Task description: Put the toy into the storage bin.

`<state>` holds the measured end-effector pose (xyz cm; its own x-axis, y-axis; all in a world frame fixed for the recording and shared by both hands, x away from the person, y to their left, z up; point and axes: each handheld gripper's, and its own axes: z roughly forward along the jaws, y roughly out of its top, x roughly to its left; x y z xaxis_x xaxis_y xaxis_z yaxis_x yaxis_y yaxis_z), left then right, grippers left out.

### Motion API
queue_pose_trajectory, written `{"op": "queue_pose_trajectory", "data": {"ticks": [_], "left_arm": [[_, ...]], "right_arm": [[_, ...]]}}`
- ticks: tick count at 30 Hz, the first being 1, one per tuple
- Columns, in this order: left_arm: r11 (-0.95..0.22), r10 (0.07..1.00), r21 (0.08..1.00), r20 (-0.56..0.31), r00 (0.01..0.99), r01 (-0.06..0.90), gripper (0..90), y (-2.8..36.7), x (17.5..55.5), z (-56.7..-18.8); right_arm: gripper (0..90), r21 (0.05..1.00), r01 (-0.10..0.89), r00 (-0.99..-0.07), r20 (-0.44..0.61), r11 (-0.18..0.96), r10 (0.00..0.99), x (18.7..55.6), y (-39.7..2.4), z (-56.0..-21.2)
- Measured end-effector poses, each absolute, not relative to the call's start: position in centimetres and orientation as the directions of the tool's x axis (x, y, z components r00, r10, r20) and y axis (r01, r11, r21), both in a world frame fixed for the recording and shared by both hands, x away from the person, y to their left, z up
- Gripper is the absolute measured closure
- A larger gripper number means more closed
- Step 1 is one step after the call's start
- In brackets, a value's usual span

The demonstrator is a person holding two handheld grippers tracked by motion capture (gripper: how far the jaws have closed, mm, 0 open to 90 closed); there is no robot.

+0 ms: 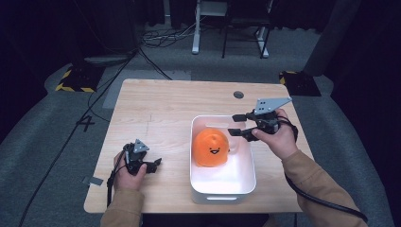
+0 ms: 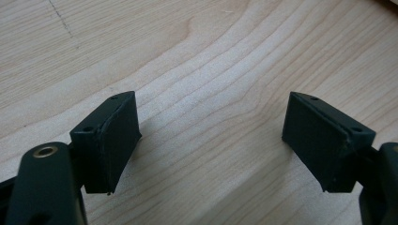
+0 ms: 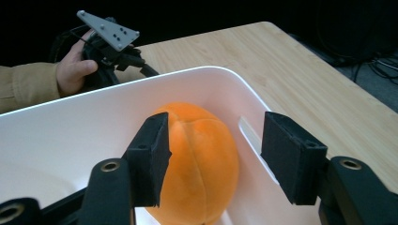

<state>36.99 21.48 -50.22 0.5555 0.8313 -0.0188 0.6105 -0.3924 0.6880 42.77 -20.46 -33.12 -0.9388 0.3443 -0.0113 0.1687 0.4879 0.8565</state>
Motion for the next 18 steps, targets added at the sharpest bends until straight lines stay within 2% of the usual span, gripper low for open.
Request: {"op": "queue_pose_trajectory", "data": {"ticks": [18], "left_arm": [[-0.392, 0.831, 0.688, -0.019, 0.556, 0.611, 19.6, 21.5, 37.0, -50.2]], "right_arm": [[40.1, 0.863, 0.251, -0.861, -0.007, 0.438, 0.508, 42.8, -27.5, -33.4]]}}
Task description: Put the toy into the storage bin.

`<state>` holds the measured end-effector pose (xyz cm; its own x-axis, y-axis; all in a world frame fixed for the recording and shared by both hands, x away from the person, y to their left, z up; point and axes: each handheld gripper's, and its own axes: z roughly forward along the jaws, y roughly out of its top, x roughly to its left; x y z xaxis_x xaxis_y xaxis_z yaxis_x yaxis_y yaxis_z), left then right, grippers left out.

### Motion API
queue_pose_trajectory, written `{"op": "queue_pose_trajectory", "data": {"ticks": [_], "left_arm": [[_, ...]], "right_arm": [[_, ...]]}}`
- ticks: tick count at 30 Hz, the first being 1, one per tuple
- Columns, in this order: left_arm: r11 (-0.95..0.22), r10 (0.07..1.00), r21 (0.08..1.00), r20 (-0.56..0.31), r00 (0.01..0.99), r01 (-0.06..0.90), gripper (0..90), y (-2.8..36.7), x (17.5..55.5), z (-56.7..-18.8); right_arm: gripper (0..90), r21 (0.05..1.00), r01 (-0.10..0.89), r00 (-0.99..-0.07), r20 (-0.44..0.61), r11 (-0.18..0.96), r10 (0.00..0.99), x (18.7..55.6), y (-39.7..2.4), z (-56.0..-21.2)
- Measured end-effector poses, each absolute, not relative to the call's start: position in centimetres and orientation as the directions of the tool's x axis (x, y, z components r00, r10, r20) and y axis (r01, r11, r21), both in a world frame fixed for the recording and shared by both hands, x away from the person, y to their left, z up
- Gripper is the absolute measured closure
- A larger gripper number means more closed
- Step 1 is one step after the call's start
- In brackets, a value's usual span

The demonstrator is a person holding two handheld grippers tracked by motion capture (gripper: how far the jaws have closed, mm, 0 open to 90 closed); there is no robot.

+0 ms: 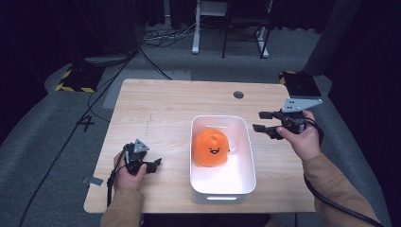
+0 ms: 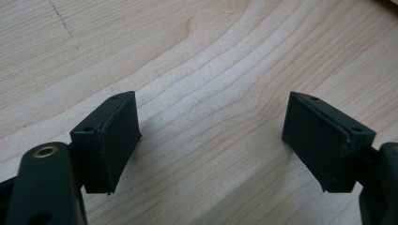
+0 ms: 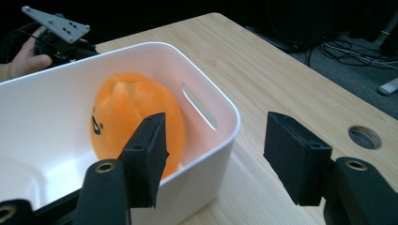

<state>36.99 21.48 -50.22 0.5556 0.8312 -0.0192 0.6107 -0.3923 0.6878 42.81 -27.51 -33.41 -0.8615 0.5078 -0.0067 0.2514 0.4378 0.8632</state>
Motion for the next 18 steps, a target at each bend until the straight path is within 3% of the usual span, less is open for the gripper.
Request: {"op": "queue_pose_trajectory", "data": {"ticks": [18], "left_arm": [[-0.392, 0.832, 0.689, -0.018, 0.555, 0.610, 19.6, 21.5, 37.0, -50.2]], "right_arm": [[37.0, 0.803, 0.400, -0.764, 0.025, 0.442, 0.645, 42.5, -33.6, -38.1]]}}
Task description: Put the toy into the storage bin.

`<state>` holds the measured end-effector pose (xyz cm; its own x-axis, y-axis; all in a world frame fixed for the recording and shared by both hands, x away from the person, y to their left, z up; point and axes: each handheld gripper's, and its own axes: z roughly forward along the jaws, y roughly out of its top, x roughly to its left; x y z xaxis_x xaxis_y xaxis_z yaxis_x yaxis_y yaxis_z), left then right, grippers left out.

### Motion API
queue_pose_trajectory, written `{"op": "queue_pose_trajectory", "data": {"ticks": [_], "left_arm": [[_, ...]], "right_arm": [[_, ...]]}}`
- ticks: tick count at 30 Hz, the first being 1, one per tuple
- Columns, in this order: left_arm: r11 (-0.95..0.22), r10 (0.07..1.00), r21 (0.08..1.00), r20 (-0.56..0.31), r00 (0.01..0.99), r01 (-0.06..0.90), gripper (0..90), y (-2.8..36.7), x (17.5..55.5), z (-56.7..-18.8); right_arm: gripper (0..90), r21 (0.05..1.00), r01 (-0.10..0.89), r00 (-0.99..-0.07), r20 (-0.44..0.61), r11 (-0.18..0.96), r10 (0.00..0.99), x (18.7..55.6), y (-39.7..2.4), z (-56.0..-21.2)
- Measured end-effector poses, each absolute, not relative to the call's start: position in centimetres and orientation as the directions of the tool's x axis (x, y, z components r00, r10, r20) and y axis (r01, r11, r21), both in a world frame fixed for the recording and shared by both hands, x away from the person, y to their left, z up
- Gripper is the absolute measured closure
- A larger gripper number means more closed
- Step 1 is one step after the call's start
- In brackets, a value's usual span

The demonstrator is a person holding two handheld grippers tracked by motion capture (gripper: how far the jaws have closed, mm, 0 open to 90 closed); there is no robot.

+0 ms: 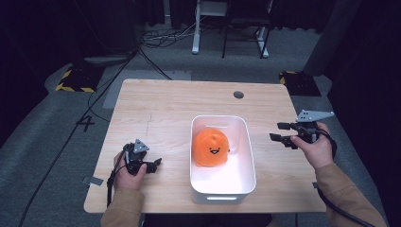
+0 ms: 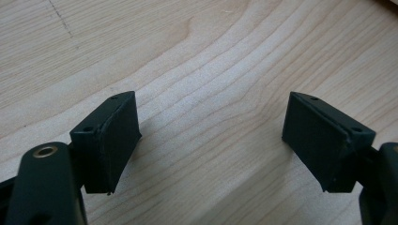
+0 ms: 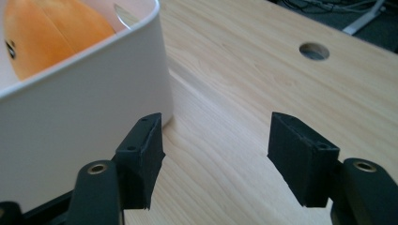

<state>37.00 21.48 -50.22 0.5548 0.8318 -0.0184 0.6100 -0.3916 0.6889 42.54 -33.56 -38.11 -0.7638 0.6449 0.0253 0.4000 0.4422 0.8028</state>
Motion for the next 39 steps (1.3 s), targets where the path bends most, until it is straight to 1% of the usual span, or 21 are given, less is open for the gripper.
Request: {"op": "queue_pose_trajectory", "data": {"ticks": [8, 9, 12, 13, 14, 16, 17, 19, 22, 29, 30, 31, 34, 39], "left_arm": [[-0.392, 0.831, 0.689, -0.018, 0.555, 0.610, 19.6, 21.5, 37.0, -50.2], [-0.392, 0.831, 0.688, -0.018, 0.555, 0.610, 19.6, 21.5, 37.0, -50.2], [-0.393, 0.831, 0.688, -0.018, 0.555, 0.610, 19.6, 21.5, 37.0, -50.2], [-0.393, 0.831, 0.688, -0.018, 0.555, 0.610, 19.6, 21.5, 37.0, -50.2], [-0.393, 0.831, 0.688, -0.018, 0.556, 0.610, 19.6, 21.5, 37.0, -50.2], [-0.393, 0.831, 0.688, -0.018, 0.556, 0.610, 19.6, 21.5, 37.0, -50.2], [-0.393, 0.831, 0.688, -0.018, 0.555, 0.610, 19.6, 21.5, 37.0, -50.2], [-0.393, 0.831, 0.688, -0.018, 0.556, 0.610, 19.6, 21.5, 37.0, -50.2], [-0.392, 0.831, 0.688, -0.019, 0.556, 0.610, 19.6, 21.5, 37.0, -50.2], [-0.393, 0.831, 0.688, -0.018, 0.556, 0.610, 19.6, 21.5, 37.0, -50.2], [-0.392, 0.831, 0.689, -0.018, 0.555, 0.610, 19.6, 21.5, 37.0, -50.2], [-0.393, 0.831, 0.688, -0.018, 0.556, 0.610, 19.6, 21.5, 37.0, -50.2], [-0.393, 0.831, 0.688, -0.018, 0.556, 0.610, 19.6, 21.5, 37.0, -50.2], [-0.392, 0.831, 0.688, -0.018, 0.556, 0.610, 19.6, 21.5, 37.0, -50.2]], "right_arm": [[36.4, 0.768, 0.467, -0.721, 0.045, 0.438, 0.691, 42.3, -35.6, -40.6], [36.1, 0.758, 0.490, -0.708, 0.057, 0.432, 0.704, 42.2, -36.2, -41.4], [35.8, 0.746, 0.502, -0.703, 0.058, 0.438, 0.708, 42.0, -36.7, -42.2], [35.2, 0.737, 0.524, -0.689, 0.071, 0.428, 0.722, 41.9, -37.0, -42.9], [34.9, 0.728, 0.523, -0.693, 0.062, 0.443, 0.718, 41.9, -37.2, -43.3], [34.6, 0.724, 0.532, -0.687, 0.067, 0.439, 0.723, 41.8, -37.4, -43.8], [34.1, 0.715, 0.553, -0.673, 0.081, 0.427, 0.736, 41.5, -37.7, -44.7], [33.9, 0.713, 0.555, -0.672, 0.082, 0.429, 0.736, 41.5, -37.9, -45.1], [33.1, 0.695, 0.577, -0.662, 0.091, 0.429, 0.744, 41.0, -38.3, -46.8], [30.4, 0.695, 0.593, -0.645, 0.108, 0.407, 0.756, 40.3, -38.5, -48.5], [30.2, 0.686, 0.598, -0.645, 0.103, 0.415, 0.757, 40.0, -38.5, -49.0], [29.6, 0.697, 0.583, -0.648, 0.089, 0.418, 0.756, 39.9, -38.5, -49.3], [29.5, 0.704, 0.567, -0.652, 0.066, 0.428, 0.755, 39.6, -38.5, -49.4], [26.0, 0.718, 0.545, -0.648, 0.034, 0.432, 0.760, 39.0, -38.2, -49.7]]}}
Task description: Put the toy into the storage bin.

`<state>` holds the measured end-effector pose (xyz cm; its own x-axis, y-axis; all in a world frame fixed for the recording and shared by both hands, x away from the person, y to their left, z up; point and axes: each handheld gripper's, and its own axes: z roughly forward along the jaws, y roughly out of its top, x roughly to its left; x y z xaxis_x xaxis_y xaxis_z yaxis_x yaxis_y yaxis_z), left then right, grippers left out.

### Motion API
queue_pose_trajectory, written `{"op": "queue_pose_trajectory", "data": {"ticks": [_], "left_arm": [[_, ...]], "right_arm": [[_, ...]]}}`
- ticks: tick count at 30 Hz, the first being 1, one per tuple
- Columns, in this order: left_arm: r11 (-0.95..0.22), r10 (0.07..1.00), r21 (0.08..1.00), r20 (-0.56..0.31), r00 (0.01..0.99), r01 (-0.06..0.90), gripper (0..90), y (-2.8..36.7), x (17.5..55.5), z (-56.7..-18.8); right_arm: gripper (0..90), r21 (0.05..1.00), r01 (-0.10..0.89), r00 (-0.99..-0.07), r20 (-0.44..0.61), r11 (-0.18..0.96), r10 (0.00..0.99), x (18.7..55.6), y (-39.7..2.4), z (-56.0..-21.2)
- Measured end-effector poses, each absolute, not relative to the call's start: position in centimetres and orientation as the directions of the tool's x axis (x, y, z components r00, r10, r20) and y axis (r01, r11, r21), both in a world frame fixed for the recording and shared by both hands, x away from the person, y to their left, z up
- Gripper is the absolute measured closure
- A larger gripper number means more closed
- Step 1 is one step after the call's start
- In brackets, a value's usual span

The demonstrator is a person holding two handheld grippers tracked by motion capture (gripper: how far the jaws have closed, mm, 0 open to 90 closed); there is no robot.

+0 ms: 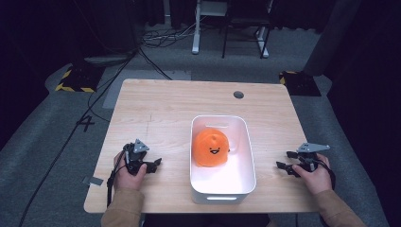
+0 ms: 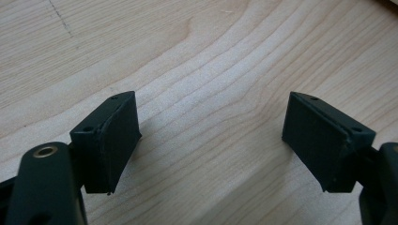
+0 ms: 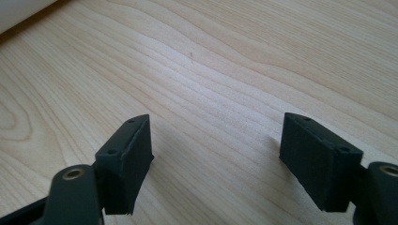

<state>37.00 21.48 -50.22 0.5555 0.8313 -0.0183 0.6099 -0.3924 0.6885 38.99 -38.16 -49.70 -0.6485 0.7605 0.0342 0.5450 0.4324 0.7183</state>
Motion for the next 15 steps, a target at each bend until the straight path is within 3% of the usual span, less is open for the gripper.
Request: {"op": "queue_pose_trajectory", "data": {"ticks": [6, 15], "left_arm": [[-0.393, 0.831, 0.688, -0.018, 0.556, 0.610, 19.6, 21.49, 37.00, -50.22], [-0.393, 0.831, 0.688, -0.018, 0.556, 0.610, 19.6, 21.48, 37.00, -50.22]], "right_arm": [[19.0, 0.743, 0.516, -0.635, -0.002, 0.426, 0.773, 38.34, -37.59, -50.27], [18.8, 0.750, 0.511, -0.630, -0.007, 0.421, 0.776, 38.17, -37.51, -50.36]]}}
